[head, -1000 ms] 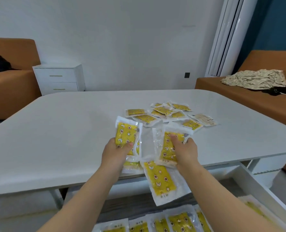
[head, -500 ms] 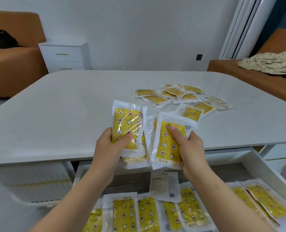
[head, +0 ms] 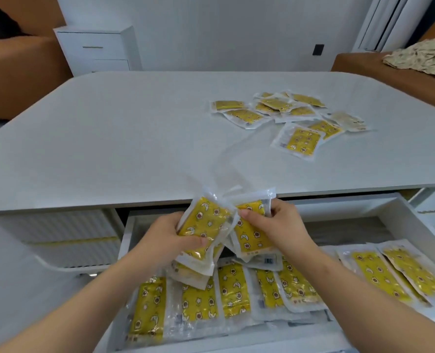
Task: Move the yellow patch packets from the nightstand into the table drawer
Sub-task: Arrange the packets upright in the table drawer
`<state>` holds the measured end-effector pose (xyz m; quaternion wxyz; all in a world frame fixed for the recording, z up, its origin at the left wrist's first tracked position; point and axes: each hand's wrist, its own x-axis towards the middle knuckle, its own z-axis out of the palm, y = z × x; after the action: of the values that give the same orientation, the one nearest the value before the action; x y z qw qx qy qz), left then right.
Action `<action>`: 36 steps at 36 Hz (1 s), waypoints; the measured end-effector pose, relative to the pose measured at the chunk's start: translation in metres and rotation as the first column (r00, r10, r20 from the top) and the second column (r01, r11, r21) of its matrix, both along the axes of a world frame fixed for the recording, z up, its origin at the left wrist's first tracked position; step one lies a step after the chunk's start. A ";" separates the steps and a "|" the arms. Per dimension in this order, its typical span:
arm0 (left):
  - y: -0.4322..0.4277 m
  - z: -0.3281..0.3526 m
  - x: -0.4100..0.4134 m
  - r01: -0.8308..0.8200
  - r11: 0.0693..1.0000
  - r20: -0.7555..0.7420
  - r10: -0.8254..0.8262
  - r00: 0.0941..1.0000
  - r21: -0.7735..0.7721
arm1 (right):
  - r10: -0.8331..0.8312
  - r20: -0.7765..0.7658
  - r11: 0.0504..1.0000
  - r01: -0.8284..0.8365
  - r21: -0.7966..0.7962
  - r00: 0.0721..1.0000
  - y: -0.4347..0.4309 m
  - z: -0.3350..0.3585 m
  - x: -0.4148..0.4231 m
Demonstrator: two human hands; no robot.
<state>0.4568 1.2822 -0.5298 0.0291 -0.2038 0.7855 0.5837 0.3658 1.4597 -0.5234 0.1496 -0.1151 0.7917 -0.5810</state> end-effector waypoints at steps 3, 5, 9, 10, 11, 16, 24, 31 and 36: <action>-0.002 0.000 0.001 -0.005 0.997 0.060 0.000 0.998 0.079 | 0.023 0.054 1.000 -0.023 0.000 0.998 0.000 0.001 -0.001; -0.004 -0.001 0.004 -0.006 0.991 0.107 -0.009 0.994 0.137 | 0.063 0.149 0.998 -0.062 -0.010 0.987 0.001 -0.002 -0.001; -0.004 -0.006 0.006 0.041 0.979 0.153 -0.072 0.986 0.198 | 0.155 0.313 0.985 -0.171 0.022 0.937 0.002 -0.010 0.001; -0.003 -0.007 0.007 0.068 0.977 0.154 -0.100 0.983 0.201 | 0.169 0.318 0.980 -0.193 0.045 0.933 0.002 -0.011 0.001; -0.003 -0.008 0.007 0.099 0.974 0.151 -0.132 0.980 0.205 | 0.181 0.320 0.974 -0.214 0.069 0.930 0.002 -0.011 0.000; -0.002 -0.015 0.009 0.231 0.963 0.172 -0.253 0.952 0.137 | 0.239 0.252 0.907 -0.308 0.287 0.938 0.003 -0.017 0.001; 0.003 -0.029 0.008 0.144 0.986 0.269 -0.160 0.950 0.079 | 0.341 0.207 0.852 -0.394 0.344 0.917 0.003 -0.016 0.005; -0.009 -0.022 0.005 0.224 0.961 0.291 -0.170 0.942 -0.164 | 0.301 0.217 0.891 -0.355 0.283 0.929 0.001 -0.017 0.004; -0.028 -0.016 0.009 0.361 0.841 0.393 -0.196 0.898 -0.404 | 0.291 0.232 0.890 -0.351 0.290 0.928 -0.001 -0.021 0.006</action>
<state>0.4656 1.2540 -0.5461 0.1987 -0.1833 0.9070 0.3230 0.3714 1.4592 -0.5445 0.3326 -0.1649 0.8297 -0.4169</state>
